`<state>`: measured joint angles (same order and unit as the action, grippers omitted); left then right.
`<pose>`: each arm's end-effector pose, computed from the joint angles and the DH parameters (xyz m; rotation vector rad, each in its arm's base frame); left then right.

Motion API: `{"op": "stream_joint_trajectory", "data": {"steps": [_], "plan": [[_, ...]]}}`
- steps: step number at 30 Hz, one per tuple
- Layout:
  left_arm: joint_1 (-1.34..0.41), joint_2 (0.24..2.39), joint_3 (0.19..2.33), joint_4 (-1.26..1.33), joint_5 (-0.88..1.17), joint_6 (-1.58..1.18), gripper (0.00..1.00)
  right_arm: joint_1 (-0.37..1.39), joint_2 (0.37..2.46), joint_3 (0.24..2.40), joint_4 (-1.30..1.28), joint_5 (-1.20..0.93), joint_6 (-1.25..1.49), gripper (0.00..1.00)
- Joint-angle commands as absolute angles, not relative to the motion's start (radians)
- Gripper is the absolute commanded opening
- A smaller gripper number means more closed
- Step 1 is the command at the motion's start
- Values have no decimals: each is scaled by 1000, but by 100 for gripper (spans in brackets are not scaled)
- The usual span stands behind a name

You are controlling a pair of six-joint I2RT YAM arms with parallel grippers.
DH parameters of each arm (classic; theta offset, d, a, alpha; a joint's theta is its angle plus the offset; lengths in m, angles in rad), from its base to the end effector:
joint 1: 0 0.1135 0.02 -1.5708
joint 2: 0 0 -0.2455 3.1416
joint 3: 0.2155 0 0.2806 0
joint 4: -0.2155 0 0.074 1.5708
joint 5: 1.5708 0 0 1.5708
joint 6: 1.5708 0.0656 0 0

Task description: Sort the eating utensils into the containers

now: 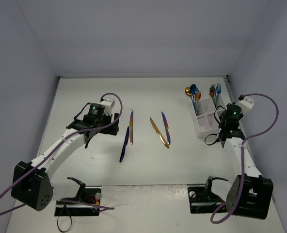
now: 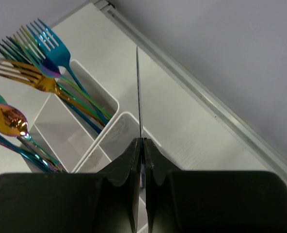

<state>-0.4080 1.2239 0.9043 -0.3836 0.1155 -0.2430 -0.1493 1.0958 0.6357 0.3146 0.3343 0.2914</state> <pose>0.2924 -0.1346 0.2252 0.2523 2.2993 -0.4692 0.3078 -0.0681 0.2442 0.6111 1.5987 -0.1811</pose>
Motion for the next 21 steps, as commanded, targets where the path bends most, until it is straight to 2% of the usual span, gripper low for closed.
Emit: {"op": "stream_joint_trajectory", "data": {"steps": [1,9,10,12,15,21], "plan": [[-400,1229,919,-334,138,-340,73,-150,1061,628,437,290,330,14],[-422,1243,899,-349,121,-426,73,-150,965,646,356,270,336,47],[-426,1247,898,-351,121,-431,73,-150,954,647,354,270,336,47],[-453,1260,898,-358,119,-438,73,-149,926,680,321,266,335,58],[-504,1281,900,-374,81,-448,73,-149,902,725,267,260,331,65],[-576,1347,895,-388,24,-490,73,-149,846,794,188,214,316,74]]}}
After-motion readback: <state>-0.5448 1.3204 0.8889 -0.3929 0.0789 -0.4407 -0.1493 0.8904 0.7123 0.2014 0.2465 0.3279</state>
